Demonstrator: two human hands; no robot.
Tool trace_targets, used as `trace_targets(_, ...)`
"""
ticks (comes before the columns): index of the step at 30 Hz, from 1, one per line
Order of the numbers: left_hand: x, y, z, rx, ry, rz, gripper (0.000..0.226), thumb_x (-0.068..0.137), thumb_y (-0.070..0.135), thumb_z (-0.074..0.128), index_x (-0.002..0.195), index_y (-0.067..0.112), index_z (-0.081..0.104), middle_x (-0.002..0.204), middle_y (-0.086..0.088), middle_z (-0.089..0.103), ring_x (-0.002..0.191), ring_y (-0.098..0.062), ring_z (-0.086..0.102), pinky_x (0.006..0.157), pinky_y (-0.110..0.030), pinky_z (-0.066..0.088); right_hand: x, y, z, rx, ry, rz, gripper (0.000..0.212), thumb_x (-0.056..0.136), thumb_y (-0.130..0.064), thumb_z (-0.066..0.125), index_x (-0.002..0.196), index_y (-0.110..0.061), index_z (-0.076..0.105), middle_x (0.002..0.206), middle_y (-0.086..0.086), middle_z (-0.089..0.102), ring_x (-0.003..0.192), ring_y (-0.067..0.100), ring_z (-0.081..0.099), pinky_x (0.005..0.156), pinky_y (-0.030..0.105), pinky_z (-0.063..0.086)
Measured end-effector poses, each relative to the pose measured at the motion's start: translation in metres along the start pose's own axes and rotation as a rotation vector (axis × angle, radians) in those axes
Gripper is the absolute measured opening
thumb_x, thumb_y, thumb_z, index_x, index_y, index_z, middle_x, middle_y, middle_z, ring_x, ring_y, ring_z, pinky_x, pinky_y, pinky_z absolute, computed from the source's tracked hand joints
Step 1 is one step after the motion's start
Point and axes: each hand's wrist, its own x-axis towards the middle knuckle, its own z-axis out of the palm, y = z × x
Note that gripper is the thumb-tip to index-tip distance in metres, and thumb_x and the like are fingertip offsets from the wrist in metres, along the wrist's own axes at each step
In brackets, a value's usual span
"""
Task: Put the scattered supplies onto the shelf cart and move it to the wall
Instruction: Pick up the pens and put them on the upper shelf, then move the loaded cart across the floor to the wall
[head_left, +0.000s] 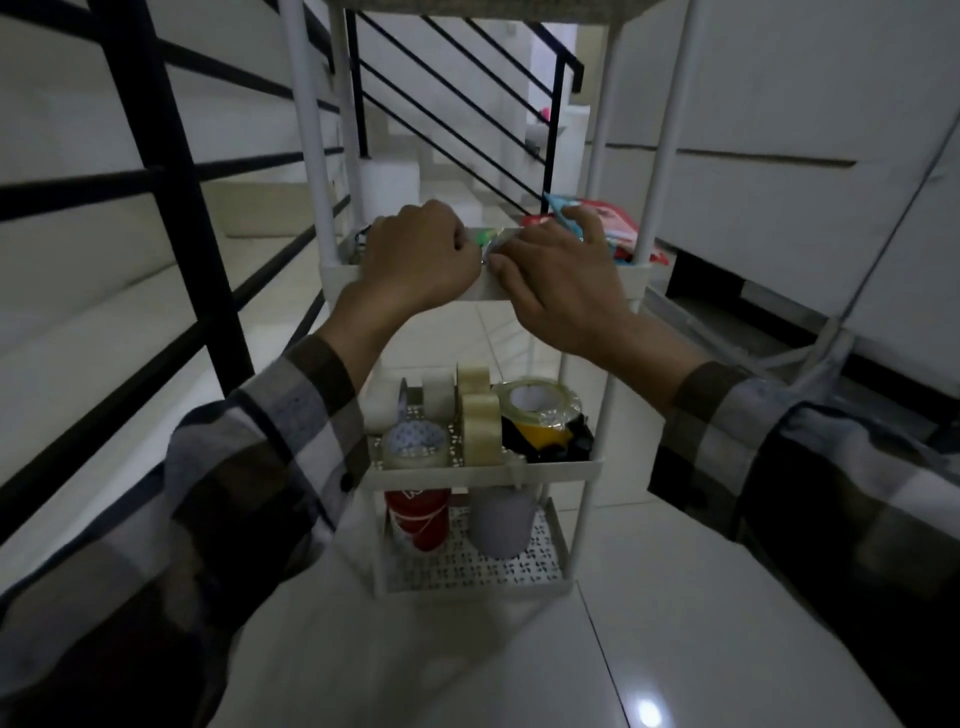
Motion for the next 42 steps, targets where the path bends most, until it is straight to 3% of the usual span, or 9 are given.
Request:
trace_targets(3,-0.001,0.001,-0.001,0.014,0.031,0.004,0.034,0.095,0.028,0.052,0.063,0.018,0.057,0.063,0.003,0.053,0.067,-0.024,0.054,0.077,-0.041,0.041,-0.001,0.003,0.001,0.024,-0.041,-0.006,0.052,0.106,-0.05,0.024,0.11,-0.025,0.069,0.108,-0.003,0.071,0.111,0.018,0.062,0.116,0.06,0.025)
trace_targets(8,-0.005,-0.002,0.002,0.045,0.049,0.081,0.038,0.102,0.034,0.044,0.096,0.013,0.074,0.081,-0.002,0.066,0.076,-0.023,0.059,0.083,-0.043,0.045,-0.005,0.002,0.0,0.04,-0.087,-0.053,0.061,0.103,-0.062,0.025,0.139,-0.025,0.058,0.137,0.001,0.065,0.139,0.022,0.05,0.119,0.068,0.016)
trace_targets(17,-0.002,-0.002,0.016,0.191,0.173,0.105,0.04,0.107,0.039,0.039,0.118,0.014,0.068,0.103,-0.009,0.071,0.098,-0.029,0.063,0.09,-0.046,0.045,-0.006,0.0,0.003,0.036,-0.024,-0.059,0.059,0.101,-0.065,0.029,0.138,-0.029,0.058,0.14,-0.002,0.062,0.141,0.022,0.048,0.12,0.066,0.015)
trace_targets(21,-0.003,0.003,0.017,0.264,0.23,0.076,0.042,0.107,0.045,0.041,0.125,0.016,0.065,0.114,-0.009,0.067,0.107,-0.029,0.058,0.092,-0.045,0.042,-0.004,0.003,-0.003,0.048,-0.105,-0.047,0.064,0.1,-0.067,0.027,0.146,-0.029,0.051,0.154,-0.001,0.051,0.15,0.019,0.035,0.122,0.061,0.01)
trace_targets(26,-0.003,0.015,0.005,-0.072,0.276,0.033,0.024,0.101,0.034,0.062,0.113,0.014,0.07,0.108,-0.005,0.068,0.105,-0.026,0.061,0.092,-0.049,0.049,0.004,0.016,-0.025,0.316,-0.228,-0.071,0.063,0.102,-0.059,0.039,0.153,-0.023,0.044,0.169,0.006,0.021,0.159,0.023,0.008,0.124,0.061,0.01)
trace_targets(28,0.002,0.023,-0.008,-0.149,0.207,0.003,0.03,0.1,0.036,0.06,0.117,0.013,0.069,0.114,-0.005,0.067,0.109,-0.026,0.059,0.094,-0.05,0.049,0.013,0.025,-0.042,0.418,-0.283,-0.045,0.06,0.101,-0.054,0.041,0.152,-0.022,0.045,0.17,0.006,0.018,0.159,0.023,0.006,0.124,0.063,0.012)
trace_targets(32,0.023,0.047,-0.058,-0.225,0.039,-0.047,0.047,0.101,0.043,0.057,0.134,0.011,0.066,0.138,-0.005,0.064,0.13,-0.024,0.056,0.114,-0.041,0.043,0.041,0.042,-0.088,0.518,-0.366,0.005,0.054,0.099,-0.042,0.051,0.147,-0.018,0.051,0.169,0.007,0.024,0.158,0.024,0.011,0.121,0.063,0.021)
trace_targets(37,0.052,0.101,-0.146,-0.294,-0.046,-0.121,0.038,0.096,0.023,0.072,0.133,0.014,0.067,0.135,0.0,0.066,0.13,-0.015,0.056,0.115,-0.032,0.043,0.077,0.049,-0.177,0.647,-0.396,0.093,0.055,0.096,-0.028,0.059,0.149,-0.017,0.049,0.168,0.006,0.024,0.158,0.023,0.015,0.124,0.058,0.02)
trace_targets(42,0.071,0.146,-0.253,-0.363,-0.212,-0.218,0.038,0.101,0.032,0.063,0.137,0.018,0.065,0.14,0.006,0.062,0.138,-0.013,0.053,0.112,-0.042,0.049,0.115,0.055,-0.279,0.721,-0.508,0.242,0.051,0.097,-0.032,0.06,0.146,-0.026,0.051,0.168,-0.003,0.026,0.157,0.018,0.016,0.119,0.06,0.029)
